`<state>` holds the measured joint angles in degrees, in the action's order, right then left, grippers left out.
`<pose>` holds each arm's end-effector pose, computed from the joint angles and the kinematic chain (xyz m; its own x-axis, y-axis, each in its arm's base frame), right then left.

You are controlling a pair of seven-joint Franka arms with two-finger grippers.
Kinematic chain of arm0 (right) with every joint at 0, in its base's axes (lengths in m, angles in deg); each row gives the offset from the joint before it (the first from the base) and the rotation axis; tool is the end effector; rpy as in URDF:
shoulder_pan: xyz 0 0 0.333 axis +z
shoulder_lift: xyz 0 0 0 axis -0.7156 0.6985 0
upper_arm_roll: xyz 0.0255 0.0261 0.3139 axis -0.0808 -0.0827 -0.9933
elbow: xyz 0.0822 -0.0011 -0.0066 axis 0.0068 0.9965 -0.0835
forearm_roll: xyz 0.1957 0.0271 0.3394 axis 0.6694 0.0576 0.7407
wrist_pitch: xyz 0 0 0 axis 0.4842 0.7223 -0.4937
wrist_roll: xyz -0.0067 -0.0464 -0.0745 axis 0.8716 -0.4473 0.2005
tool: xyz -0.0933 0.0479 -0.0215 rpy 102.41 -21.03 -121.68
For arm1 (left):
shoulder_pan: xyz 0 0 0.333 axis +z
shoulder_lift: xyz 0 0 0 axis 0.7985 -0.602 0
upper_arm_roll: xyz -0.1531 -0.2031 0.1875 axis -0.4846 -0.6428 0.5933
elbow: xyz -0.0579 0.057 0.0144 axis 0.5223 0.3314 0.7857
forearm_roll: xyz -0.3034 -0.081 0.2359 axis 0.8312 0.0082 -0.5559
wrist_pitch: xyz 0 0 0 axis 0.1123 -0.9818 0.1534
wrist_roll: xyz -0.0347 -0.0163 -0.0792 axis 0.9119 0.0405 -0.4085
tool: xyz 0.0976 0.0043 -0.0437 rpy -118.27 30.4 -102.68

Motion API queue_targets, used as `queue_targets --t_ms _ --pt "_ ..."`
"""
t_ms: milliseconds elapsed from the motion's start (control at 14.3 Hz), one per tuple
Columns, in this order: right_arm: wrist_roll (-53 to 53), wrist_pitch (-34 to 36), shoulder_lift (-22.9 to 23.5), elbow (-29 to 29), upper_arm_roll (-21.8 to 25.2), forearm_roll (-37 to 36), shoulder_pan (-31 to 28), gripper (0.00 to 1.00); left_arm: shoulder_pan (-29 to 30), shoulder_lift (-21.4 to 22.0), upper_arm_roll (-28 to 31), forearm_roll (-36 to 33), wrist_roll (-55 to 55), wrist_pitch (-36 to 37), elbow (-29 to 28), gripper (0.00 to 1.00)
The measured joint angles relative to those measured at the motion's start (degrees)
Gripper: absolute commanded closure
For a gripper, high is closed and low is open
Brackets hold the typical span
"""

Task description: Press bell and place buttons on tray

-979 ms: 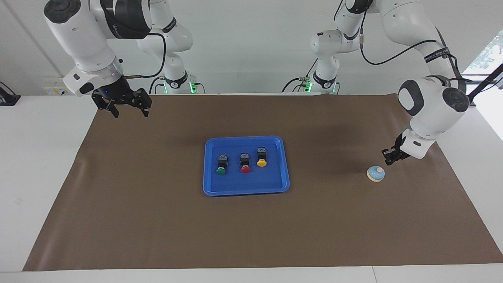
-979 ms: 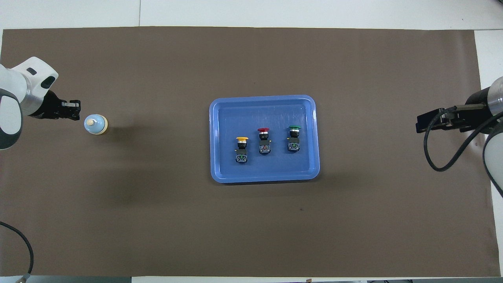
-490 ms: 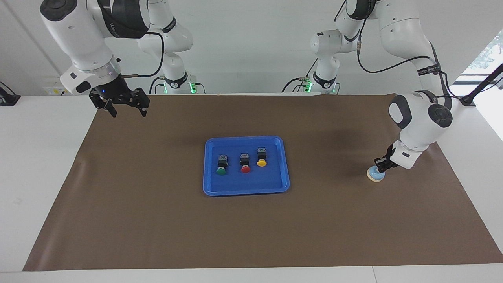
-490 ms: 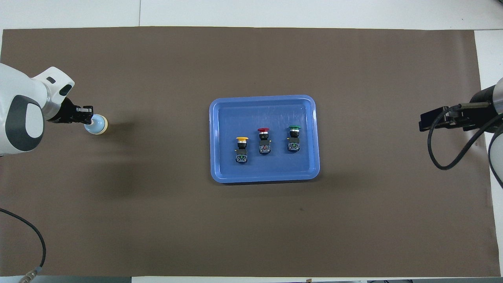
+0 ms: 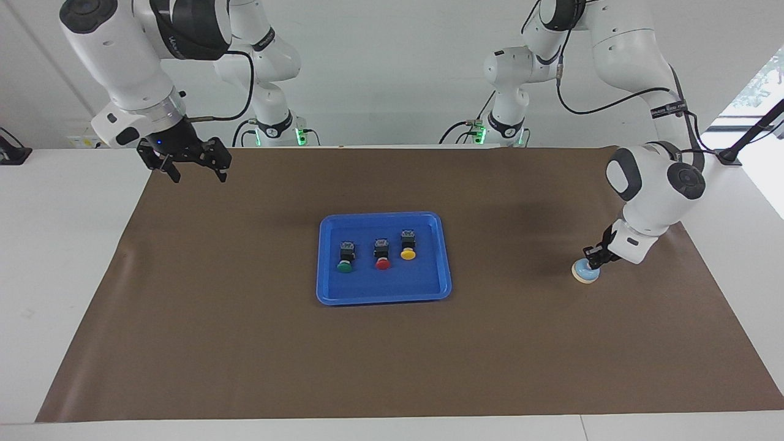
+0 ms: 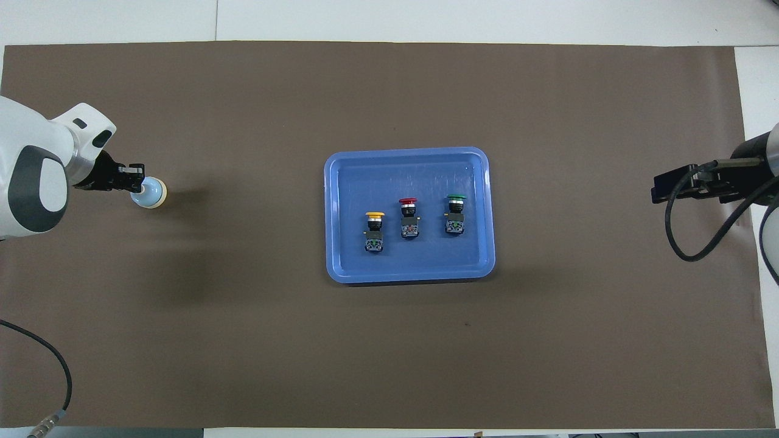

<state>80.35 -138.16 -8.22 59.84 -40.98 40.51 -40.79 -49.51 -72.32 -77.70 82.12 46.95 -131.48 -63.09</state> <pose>0.5470 -0.0037 0.5846 0.9987 -0.0223 -0.0449 -0.0227 -0.9997 -0.0083 0.6255 0.0348 0.3470 0.9974 0.0559 -0.0451 0.0564 -0.9984 0.0093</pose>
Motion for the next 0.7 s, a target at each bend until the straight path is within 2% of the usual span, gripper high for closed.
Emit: queue_targets --t_ms 280,560,699 --pt "0.0 0.5 0.0 0.0 0.0 0.0 0.0 0.00 -0.1 1.0 -0.1 0.0 0.0 9.2 6.3 1.00" --pt "0.0 0.8 -0.2 -0.1 0.0 0.0 0.0 0.00 -0.1 4.3 -0.2 0.0 0.0 15.6 8.4 1.00" --pt "0.0 0.8 -0.2 -0.1 0.0 0.0 0.0 0.00 -0.2 6.6 -0.4 0.0 0.0 18.6 8.6 0.76"
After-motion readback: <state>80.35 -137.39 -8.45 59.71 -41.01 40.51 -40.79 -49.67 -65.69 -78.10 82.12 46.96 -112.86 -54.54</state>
